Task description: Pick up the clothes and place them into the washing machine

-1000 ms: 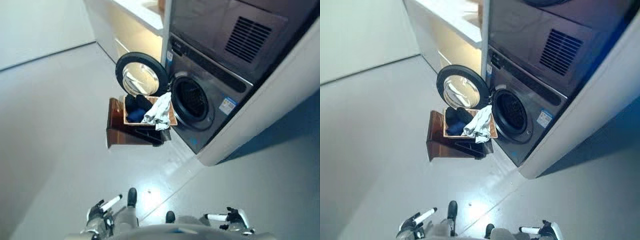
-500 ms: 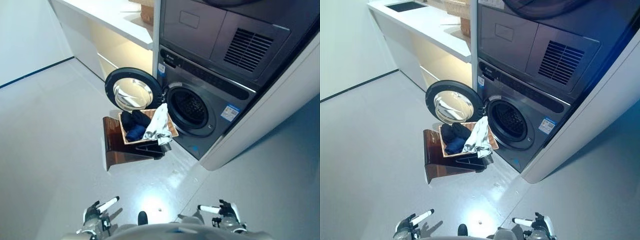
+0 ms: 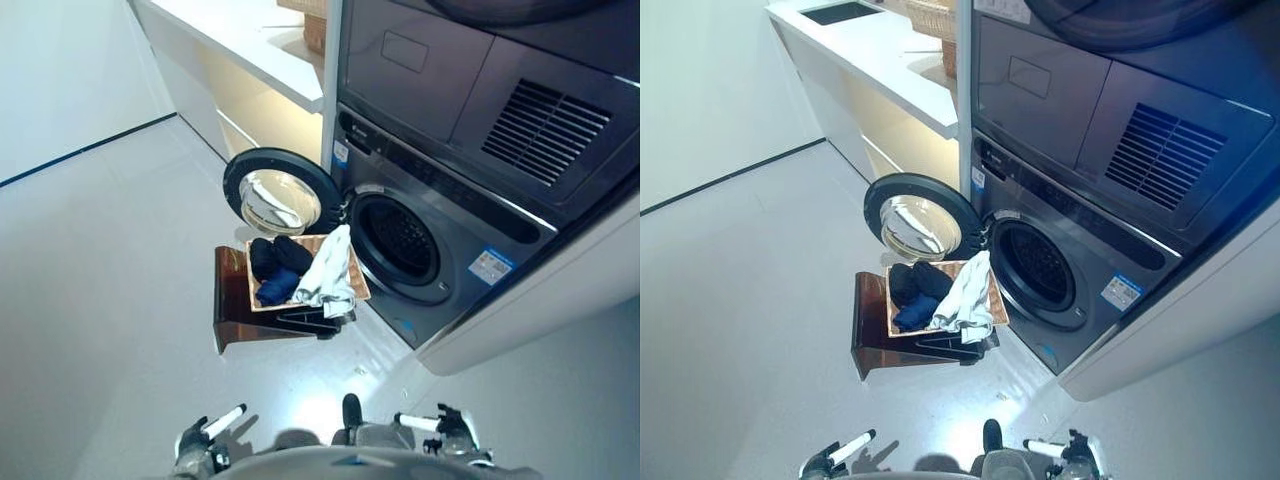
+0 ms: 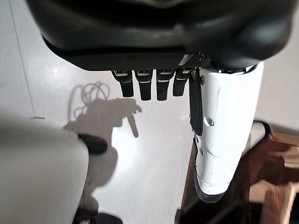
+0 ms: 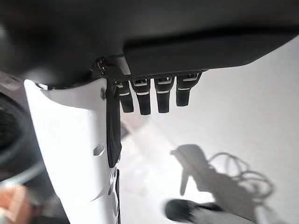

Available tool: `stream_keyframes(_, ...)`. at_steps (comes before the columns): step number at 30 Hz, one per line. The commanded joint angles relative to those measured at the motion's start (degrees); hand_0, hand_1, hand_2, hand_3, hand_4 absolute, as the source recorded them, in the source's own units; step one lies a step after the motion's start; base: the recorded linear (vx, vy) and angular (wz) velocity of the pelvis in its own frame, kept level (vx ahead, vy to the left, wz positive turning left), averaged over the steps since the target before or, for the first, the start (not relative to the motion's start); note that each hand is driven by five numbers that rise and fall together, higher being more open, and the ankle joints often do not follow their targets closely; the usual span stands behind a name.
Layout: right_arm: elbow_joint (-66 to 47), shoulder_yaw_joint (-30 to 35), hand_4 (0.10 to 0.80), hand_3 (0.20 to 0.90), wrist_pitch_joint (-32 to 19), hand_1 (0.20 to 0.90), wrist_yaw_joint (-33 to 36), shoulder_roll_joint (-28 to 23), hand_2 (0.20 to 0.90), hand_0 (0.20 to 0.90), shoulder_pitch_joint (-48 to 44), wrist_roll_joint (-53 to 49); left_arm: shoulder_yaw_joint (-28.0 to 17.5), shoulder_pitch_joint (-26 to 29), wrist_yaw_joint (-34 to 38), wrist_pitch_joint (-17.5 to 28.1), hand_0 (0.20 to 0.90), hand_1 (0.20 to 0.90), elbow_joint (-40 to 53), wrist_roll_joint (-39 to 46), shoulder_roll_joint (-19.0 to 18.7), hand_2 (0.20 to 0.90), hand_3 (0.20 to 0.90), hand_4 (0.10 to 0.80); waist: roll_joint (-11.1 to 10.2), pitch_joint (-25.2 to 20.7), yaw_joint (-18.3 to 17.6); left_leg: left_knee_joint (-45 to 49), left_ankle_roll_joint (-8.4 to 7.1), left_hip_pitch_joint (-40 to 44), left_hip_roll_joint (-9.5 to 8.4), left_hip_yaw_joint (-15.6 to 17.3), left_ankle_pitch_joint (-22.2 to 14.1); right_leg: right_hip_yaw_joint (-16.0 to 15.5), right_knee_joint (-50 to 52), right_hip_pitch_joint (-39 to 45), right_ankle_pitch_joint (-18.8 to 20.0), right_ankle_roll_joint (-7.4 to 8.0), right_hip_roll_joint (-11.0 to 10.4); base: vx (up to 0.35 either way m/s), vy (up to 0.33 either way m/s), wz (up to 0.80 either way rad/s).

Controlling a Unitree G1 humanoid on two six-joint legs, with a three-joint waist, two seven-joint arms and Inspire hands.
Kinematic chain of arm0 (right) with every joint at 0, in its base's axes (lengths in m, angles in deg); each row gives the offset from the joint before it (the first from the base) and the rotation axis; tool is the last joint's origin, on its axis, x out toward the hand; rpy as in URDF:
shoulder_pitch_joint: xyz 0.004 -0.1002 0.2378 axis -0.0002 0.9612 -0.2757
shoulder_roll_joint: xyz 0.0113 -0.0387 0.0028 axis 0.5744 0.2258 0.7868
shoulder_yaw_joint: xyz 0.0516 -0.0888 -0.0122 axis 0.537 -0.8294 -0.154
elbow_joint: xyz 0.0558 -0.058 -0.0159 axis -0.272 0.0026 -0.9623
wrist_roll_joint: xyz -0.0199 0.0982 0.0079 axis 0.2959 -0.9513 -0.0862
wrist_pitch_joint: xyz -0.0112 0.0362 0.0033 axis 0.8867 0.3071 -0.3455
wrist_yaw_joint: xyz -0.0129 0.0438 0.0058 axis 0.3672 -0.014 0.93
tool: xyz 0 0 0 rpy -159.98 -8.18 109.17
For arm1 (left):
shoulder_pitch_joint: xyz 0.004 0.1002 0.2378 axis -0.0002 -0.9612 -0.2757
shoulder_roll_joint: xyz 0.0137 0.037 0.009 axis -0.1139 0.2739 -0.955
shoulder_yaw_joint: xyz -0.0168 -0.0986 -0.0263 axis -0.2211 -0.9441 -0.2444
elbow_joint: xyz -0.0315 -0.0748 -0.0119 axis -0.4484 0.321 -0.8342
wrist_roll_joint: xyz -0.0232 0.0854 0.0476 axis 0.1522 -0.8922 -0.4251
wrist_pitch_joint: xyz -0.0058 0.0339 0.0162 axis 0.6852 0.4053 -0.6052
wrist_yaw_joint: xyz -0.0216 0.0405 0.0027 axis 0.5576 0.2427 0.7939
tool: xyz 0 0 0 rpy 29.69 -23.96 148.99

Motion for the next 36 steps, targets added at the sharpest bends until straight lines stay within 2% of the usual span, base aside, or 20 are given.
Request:
stream_keyframes(1,1.2,-0.5,0.8,0.9,-1.8,0.9,1.7,-2.1,0.9,0.9,-3.2,0.1,1.2,2.8,1.1,1.1,0.9,0.9,0.3,0.0,-1.8,0.9,0.9,0.8,-0.9,0.9,-1.1,0.7,-1.16,-2.8,-0.89,-1.7,0.4,0.9,11.9,-4.8,-9.1,3.2,-1.8,0.01,-0.047,0.11)
stream_keyframes(8,1.1,-0.8,0.8,0.9,-1.8,0.9,1.9,-2.2,0.9,0.9,-4.4,-0.5,1.7,4.1,1.2,1.0,0.9,0.9,0.6,0.3,-2.3,0.9,0.9,0.8,0.4,1.4,-2.1,-0.1,-2.0,-2.2,0.9,-1.4,0.4,0.0,17.2,-8.2,-12.4,2.79,-0.8,0.088,-0.091,0.13)
stream_keyframes(10,0.9,-1.1,0.8,0.9,-2.3,0.9,1.2,-2.0,0.9,0.9,-4.6,-0.8,1.3,3.9,0.9,1.1,0.9,0.9,0.5,0.6,-2.3,0.9,0.9,0.8,0.2,1.9,-2.1,5.9,-2.38,-3.3,0.93,-0.5,-0.5,0.6,17.1,-7.4,-13.3,1.87,-0.3,0.144,-0.16,-0.1)
stream_keyframes(12,0.6,-1.8,0.8,0.9,-2.7,0.9,1.0,-2.0,0.9,0.9,-4.7,-0.2,0.9,4.0,0.7,1.1,0.9,0.9,0.7,0.9,-2.6,0.9,0.9,0.8,-1.0,3.2,-1.3,17.1,-3.25,-8.3,0.74,0.3,3.0,1.2,15.7,-5.0,-13.3,0.91,0.2,0.085,-0.225,-0.17)
stream_keyframes(13,-0.1,-2.2,0.8,0.9,-3.0,0.9,1.2,-2.4,0.9,0.9,-5.1,-0.3,1.3,4.6,0.9,1.6,0.9,0.9,1.5,1.6,-2.4,0.9,0.9,0.8,-2.9,5.8,0.6,29.9,-2.69,-16.0,-2.32,-1.5,5.2,1.9,14.7,-2.6,-13.2,0.24,-0.4,0.075,-0.237,-0.06)
stream_keyframes(14,-0.1,-2.2,0.8,0.9,-3.0,0.9,1.2,-2.4,0.9,0.9,-5.1,-0.3,1.3,4.6,0.9,1.6,0.9,0.9,1.5,1.6,-2.4,0.9,0.9,0.8,-2.7,5.8,0.6,30.3,-2.69,-16.2,-2.25,-1.6,5.0,1.8,14.8,-2.6,-13.2,0.24,-0.3,0.047,-0.188,-0.08)
stream_keyframes(15,-0.3,-2.2,0.8,0.9,-3.1,0.9,1.1,-2.6,0.9,0.9,-5.4,-0.4,1.5,4.9,0.8,1.6,0.9,0.9,1.6,2.1,-2.3,0.9,0.9,0.8,-3.4,6.8,1.1,33.7,-2.33,-19.7,-3.71,-2.0,4.6,1.9,14.5,-2.1,-13.2,0.27,-0.9,0.148,-0.028,-0.2)
stream_keyframes(16,-0.2,-2.5,0.8,0.9,-3.1,0.9,1.0,-2.7,0.9,0.9,-6.0,-0.7,1.5,4.7,1.1,1.9,0.9,0.9,1.8,2.8,-2.2,0.9,0.9,0.8,-3.7,7.0,2.2,30.0,-1.69,-23.4,-5.46,-2.3,2.1,3.4,13.6,-0.9,-13.3,0.65,-0.9,0.15,-0.031,-0.31)
stream_keyframes(18,0.0,-2.8,0.8,0.9,-3.0,0.9,0.8,-2.9,0.9,0.9,-6.1,-0.6,1.2,4.2,1.3,2.1,0.9,0.9,1.8,3.1,-2.0,0.9,0.9,0.8,-3.4,6.3,2.6,24.6,-1.35,-22.2,-5.53,-2.8,1.9,4.7,12.5,-0.2,-13.4,1.08,-0.6,0.232,0.071,-0.49)
stream_keyframes(20,0.2,-2.4,0.8,0.9,-3.0,0.9,0.9,-3.0,0.9,0.9,-5.7,-0.8,1.6,3.8,1.5,2.3,0.9,0.9,1.9,3.0,-1.8,0.9,0.9,0.8,-2.5,5.8,2.9,12.4,-2.57,-22.4,-2.66,-3.3,7.2,5.4,10.2,2.1,-13.7,1.55,-0.3,0.323,0.186,-0.59)
stream_keyframes(21,0.6,-2.2,0.8,0.9,-2.9,0.9,0.8,-3.3,0.9,0.9,-5.3,-0.8,1.9,3.7,1.6,2.2,0.9,0.9,1.8,2.7,-1.8,0.9,0.9,0.8,-1.8,5.1,3.0,6.9,-3.37,-23.2,-0.33,-2.2,10.3,5.6,8.4,4.2,-14.3,2.37,-0.9,0.345,0.249,-0.32)
stream_keyframes(22,0.9,-2.0,0.8,0.9,-2.7,0.9,0.9,-3.3,0.9,0.9,-5.2,-1.0,2.0,3.6,1.6,2.1,0.9,0.9,1.8,2.6,-1.8,0.9,0.9,0.8,-1.4,4.7,3.1,4.4,-3.27,-22.4,0.41,-1.8,11.0,5.9,7.9,5.0,-14.9,2.46,-0.9,0.263,0.193,-0.22)
stream_keyframes(24,1.4,-1.9,0.8,0.9,-2.5,0.9,0.8,-3.1,0.9,0.9,-5.0,-0.9,2.1,3.5,1.6,2.1,0.9,0.9,1.8,2.4,-1.8,0.9,0.9,0.8,-1.0,4.2,3.2,2.2,-3.0,-20.9,0.47,-1.8,10.6,6.1,7.7,5.5,-15.1,2.55,-1.3,0.155,0.176,-0.18)
stream_keyframes(26,1.7,-1.0,0.8,0.9,-2.1,0.9,0.8,-3.4,0.9,0.9,-4.9,-0.8,2.2,4.3,1.6,2.4,0.9,0.9,1.8,2.4,-2.3,0.9,0.9,0.8,-1.3,3.2,3.0,6.2,-2.3,-21.5,-1.57,0.1,8.2,5.3,5.9,6.7,-14.2,4.75,-5.0,0.291,0.394,-0.47)
stream_keyframes(28,1.9,-1.0,0.8,0.9,-1.9,0.9,0.5,-2.8,0.9,0.9,-4.6,-0.4,1.8,4.4,1.3,2.4,0.9,0.9,2.0,1.9,-2.9,0.9,0.9,0.8,-2.0,2.3,3.8,7.2,-0.98,-21.2,-2.48,1.5,6.1,6.1,7.0,6.4,-13.1,5.73,-6.5,0.277,0.301,-0.38)
stream_keyframes(31,0.9,-2.0,0.8,0.9,-1.9,0.9,0.7,-1.8,0.9,0.9,-5.6,0.0,1.6,5.4,1.5,2.3,0.9,0.9,2.6,1.5,-4.8,0.9,0.9,0.8,-2.4,3.6,4.2,5.5,0.38,-20.0,-2.27,3.3,5.7,5.3,16.7,0.3,-10.3,6.27,-5.2,0.097,0.164,-0.31)
stream_keyframes(33,0.5,-2.3,0.8,0.9,-2.0,0.9,0.6,-1.5,0.9,0.9,-5.8,-0.1,1.7,5.9,1.4,2.3,0.9,0.9,2.8,1.2,-5.2,0.9,0.9,0.8,-2.3,3.9,4.1,4.0,0.36,-19.4,-2.17,3.4,6.1,5.1,17.6,-1.6,-10.4,6.38,-4.4,0.093,0.088,-0.28)
stream_keyframes(34,0.1,-3.2,0.8,0.9,-2.2,0.9,0.5,-1.0,0.9,0.9,-6.0,-0.1,2.3,6.4,1.2,2.3,0.9,0.9,2.5,0.7,-5.7,0.9,0.9,0.8,-2.0,4.4,3.7,1.1,-0.03,-17.8,-2.33,2.6,6.7,5.0,13.0,-3.6,-9.7,5.91,-4.1,0.183,0.059,-0.13)
stream_keyframes(35,-0.1,-3.7,0.8,0.9,-2.1,0.9,0.7,-0.7,0.9,0.9,-6.6,-0.1,2.3,7.0,1.4,2.6,0.9,0.9,2.3,0.9,-5.8,0.9,0.9,0.8,-2.0,4.9,3.7,0.2,-0.38,-17.2,-2.06,2.6,6.7,4.0,8.4,-6.4,-7.3,5.97,-5.6,0.157,0.008,0.05)
stream_keyframes(36,-0.1,-3.7,0.8,0.9,-2.1,0.9,0.7,-0.7,0.9,0.9,-6.6,-0.1,2.3,7.0,1.4,2.6,0.9,0.9,2.3,0.9,-5.8,0.9,0.9,0.8,-1.9,5.0,3.6,0.1,-0.4,-16.9,-2.02,2.5,6.6,3.8,7.9,-5.9,-7.1,5.96,-5.6,0.112,-0.093,0.02)
